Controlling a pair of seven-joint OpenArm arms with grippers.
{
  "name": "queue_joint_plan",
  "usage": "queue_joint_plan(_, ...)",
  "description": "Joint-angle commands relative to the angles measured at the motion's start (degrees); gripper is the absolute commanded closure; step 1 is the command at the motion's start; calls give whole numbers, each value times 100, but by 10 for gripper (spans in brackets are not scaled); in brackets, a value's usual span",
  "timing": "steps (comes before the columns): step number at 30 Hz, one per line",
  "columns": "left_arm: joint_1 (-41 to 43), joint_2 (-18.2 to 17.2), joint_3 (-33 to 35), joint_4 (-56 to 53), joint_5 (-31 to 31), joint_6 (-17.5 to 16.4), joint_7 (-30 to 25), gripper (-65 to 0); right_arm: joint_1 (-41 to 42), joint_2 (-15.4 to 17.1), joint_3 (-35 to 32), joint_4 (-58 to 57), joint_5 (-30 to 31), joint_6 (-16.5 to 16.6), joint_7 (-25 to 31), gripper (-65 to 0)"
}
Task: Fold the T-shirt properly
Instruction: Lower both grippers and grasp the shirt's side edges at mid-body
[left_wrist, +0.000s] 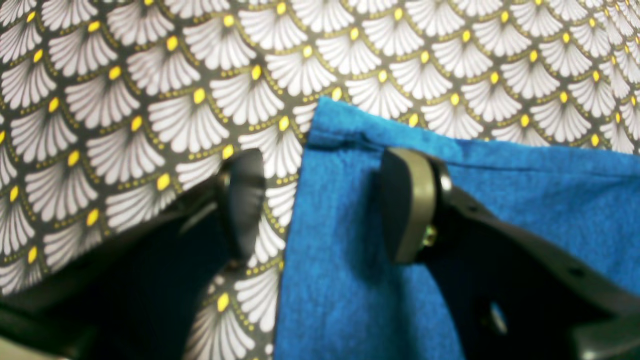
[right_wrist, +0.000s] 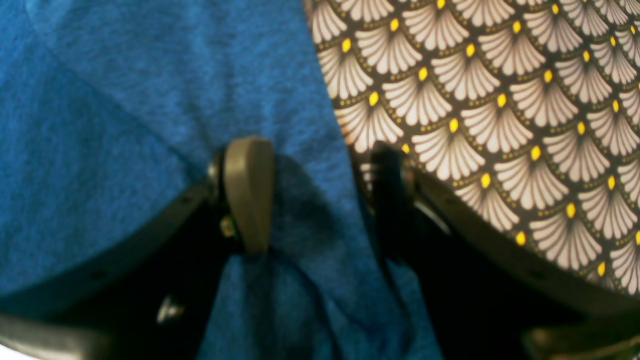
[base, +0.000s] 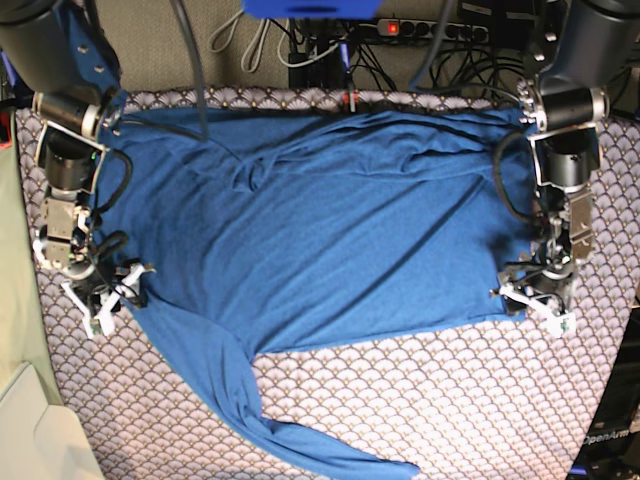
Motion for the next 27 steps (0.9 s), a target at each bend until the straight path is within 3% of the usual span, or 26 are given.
queue_joint_plan(1,-125,-48,3,28,0,-16,110,-332,110,71,-7,59,-6,6,-13,-323)
queue_joint_plan(3,-125,-48,38,1,0,-16,110,-242,110,71,-7,59,-6,6,-13,-323)
queue_joint_plan(6,-125,-48,346,-8,-44,-7,110,-1,137,71,-7,59,-6,6,-13,-323)
queue_joint_plan(9,-125,-48,504,54,-53,11,110,-34,154,71,-7,59,-6,6,-13,-323)
queue_joint_plan(12,-133,-48,504,54,-53,2,119,0,225,1,2,77,-6,6,-4,-323)
queue_joint_plan(16,-107,-48,504,335,-53,19,136,-6,330,1,19,77,-6,6,-4,-323)
queue_joint_plan(21,86,-48,469,1337,-53,19,910,-5,295,-8,2,68,-6,6,-4,-322)
queue_joint_plan(27,280,-48,460,1944,-53,19,1156,-5,268,-8,-7,68,-6,6,-48,-315)
